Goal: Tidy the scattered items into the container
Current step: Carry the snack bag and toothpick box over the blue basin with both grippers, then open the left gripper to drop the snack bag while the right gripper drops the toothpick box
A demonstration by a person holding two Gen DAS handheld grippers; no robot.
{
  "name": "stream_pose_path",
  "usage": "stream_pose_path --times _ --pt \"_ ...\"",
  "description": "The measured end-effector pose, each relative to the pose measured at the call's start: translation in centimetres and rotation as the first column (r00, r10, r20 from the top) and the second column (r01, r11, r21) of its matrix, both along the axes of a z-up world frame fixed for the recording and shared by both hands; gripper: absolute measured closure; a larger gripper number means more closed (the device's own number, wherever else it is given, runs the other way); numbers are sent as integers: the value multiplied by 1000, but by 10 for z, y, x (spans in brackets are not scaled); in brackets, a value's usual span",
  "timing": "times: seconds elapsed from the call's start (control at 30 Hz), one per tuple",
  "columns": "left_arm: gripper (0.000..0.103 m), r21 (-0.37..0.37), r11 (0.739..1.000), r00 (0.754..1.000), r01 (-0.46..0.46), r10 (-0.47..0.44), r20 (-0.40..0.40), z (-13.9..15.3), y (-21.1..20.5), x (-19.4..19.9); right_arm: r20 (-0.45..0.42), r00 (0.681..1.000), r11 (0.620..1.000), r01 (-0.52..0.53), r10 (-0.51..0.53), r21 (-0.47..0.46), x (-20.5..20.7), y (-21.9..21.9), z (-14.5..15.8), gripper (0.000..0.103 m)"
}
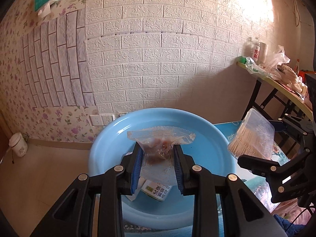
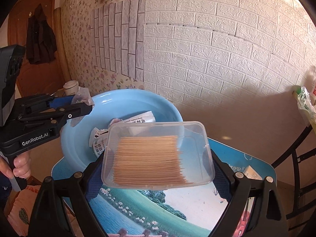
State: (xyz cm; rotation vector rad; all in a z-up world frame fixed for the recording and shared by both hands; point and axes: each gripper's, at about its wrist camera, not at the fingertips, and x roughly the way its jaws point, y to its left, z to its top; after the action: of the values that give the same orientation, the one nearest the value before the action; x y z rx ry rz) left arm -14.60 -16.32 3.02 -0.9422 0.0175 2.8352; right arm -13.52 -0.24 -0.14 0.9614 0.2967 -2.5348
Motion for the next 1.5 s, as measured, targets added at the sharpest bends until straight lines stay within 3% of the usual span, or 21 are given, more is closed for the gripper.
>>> stream_pose_path --times 0.3,0.53,0.6,0.67,0.87,1.5 --pt "74 10 1000 999 15 -15 34 -18 -8 -16 30 1000 1000 -1 1 8 -16 -17 -12 10" --pt "68 16 1000 999 -6 5 39 -26 -13 -20 48 999 1000 -11 10 20 -23 -25 -22 10" --pt "62 14 1000 999 -21 20 44 -28 -15 -22 51 999 1000 -15 13 22 -24 -26 -24 10" --pt "43 22 999 999 -30 29 45 -29 -18 -21 53 998 1000 -17 16 24 -25 -27 -25 10" --pt "31 14 999 999 -34 34 30 -28 -19 -19 60 998 999 -26 25 22 -25 -31 -28 10" --pt "31 14 997 997 -81 81 5 -12 -31 -9 54 994 995 -99 98 14 -33 -48 -28 10"
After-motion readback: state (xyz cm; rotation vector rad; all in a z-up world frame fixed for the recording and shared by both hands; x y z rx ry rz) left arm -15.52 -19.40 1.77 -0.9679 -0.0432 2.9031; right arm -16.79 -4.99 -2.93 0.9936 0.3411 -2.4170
